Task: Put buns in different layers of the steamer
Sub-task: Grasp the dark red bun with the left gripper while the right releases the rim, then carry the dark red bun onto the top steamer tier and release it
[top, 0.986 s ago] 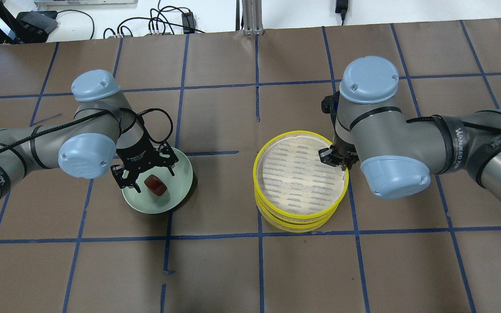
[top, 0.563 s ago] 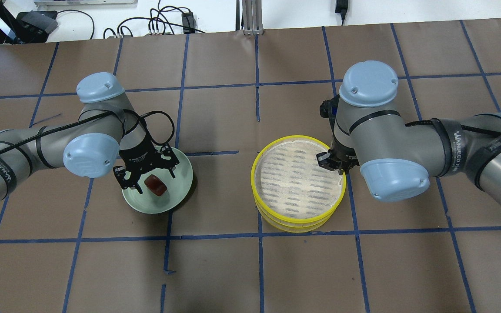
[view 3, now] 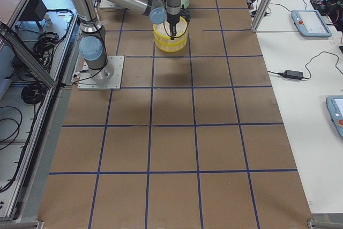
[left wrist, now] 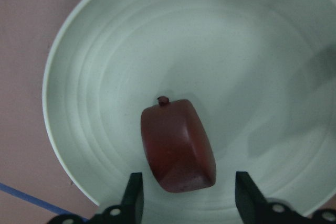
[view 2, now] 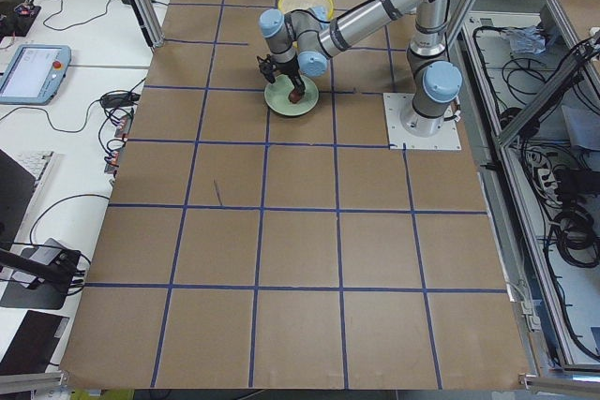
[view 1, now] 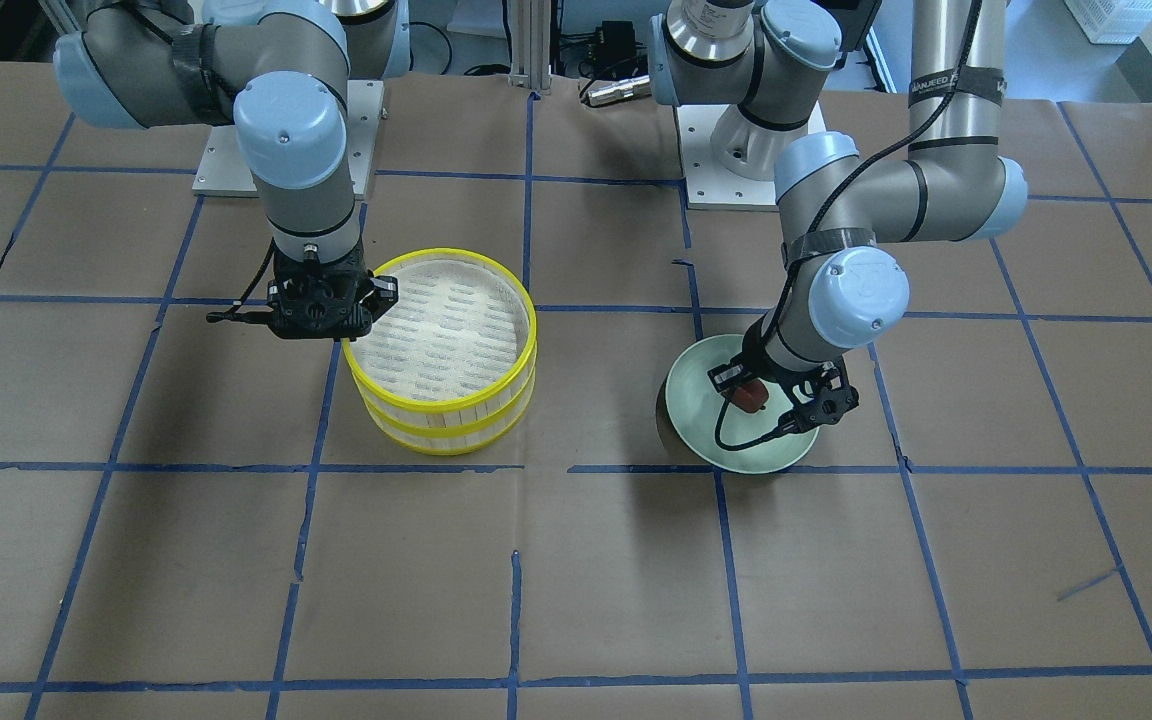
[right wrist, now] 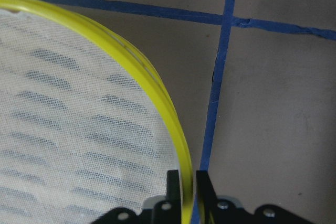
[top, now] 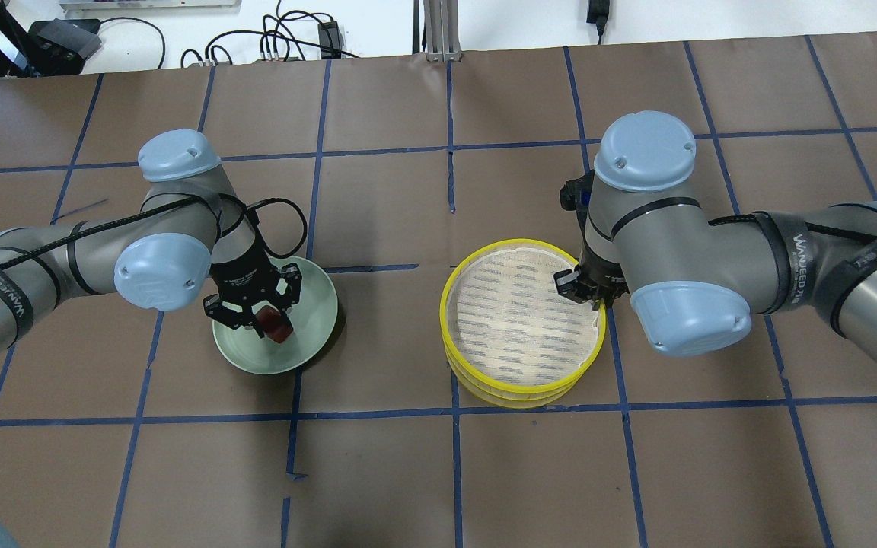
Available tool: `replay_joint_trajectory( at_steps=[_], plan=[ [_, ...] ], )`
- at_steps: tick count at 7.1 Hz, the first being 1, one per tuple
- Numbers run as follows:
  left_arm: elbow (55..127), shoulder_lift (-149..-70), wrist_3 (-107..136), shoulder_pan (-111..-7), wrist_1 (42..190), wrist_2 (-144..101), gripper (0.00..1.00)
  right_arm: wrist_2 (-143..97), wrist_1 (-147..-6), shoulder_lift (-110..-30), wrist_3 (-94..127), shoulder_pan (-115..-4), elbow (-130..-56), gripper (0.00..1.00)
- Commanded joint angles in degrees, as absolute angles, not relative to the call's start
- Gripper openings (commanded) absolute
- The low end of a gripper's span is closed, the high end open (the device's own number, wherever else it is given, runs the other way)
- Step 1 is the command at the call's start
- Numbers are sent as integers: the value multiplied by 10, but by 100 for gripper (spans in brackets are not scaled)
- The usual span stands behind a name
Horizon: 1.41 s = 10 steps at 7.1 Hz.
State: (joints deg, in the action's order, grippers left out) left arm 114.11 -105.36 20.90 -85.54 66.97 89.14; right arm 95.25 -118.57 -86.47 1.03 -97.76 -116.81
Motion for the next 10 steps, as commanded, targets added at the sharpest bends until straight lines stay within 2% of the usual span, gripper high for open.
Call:
replay_joint_trajectory(
  at_steps=[1, 3, 5, 7, 10],
  plan=[
    [1132, -1051, 191, -854, 669, 892, 2, 951, -1176, -874, 13, -956, -1134, 100],
    [1108, -1039, 184, -855, 665, 892, 2, 942, -975, -899, 11, -914, -988, 100],
    [1069, -1022, 192, -871, 674, 883, 2, 891, -852, -890, 11, -892, -857, 100],
    [1052, -995, 256, -925, 685, 860, 2, 896, -853, -883, 11, -894, -862, 100],
    [995, -1002, 449, -1066, 638, 831, 2, 895, -847, -882, 8, -885, -868, 100]
  ],
)
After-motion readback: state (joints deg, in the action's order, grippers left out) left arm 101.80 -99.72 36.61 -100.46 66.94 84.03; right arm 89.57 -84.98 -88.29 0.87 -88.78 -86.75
